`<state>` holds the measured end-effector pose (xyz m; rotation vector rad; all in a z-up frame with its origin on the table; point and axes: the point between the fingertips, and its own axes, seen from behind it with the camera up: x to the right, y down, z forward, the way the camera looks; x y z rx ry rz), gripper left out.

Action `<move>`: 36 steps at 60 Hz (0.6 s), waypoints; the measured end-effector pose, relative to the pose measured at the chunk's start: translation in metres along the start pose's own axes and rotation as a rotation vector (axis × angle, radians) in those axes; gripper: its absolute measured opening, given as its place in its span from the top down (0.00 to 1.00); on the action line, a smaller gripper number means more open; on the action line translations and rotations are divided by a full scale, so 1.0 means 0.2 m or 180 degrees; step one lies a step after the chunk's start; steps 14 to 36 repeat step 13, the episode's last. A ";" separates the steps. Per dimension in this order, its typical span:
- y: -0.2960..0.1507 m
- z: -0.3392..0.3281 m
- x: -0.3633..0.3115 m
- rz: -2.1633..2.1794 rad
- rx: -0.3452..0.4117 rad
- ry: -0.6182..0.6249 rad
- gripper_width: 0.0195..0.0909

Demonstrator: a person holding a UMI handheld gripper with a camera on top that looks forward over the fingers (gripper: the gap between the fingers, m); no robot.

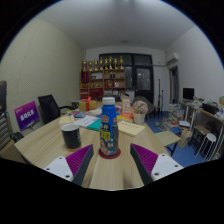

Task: Pour water

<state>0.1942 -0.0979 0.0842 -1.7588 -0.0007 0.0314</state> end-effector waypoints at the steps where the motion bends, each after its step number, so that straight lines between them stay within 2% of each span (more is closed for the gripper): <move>1: 0.00 -0.05 0.00 -0.0006 0.0020 -0.0008 0.10; 3: -0.02 -0.09 -0.03 -0.0022 0.0064 -0.0008 0.10; 13: 0.00 -0.66 -0.01 0.0054 0.0222 -0.0008 0.10; 36: 0.00 -0.66 -0.01 0.0054 0.0222 -0.0008 0.10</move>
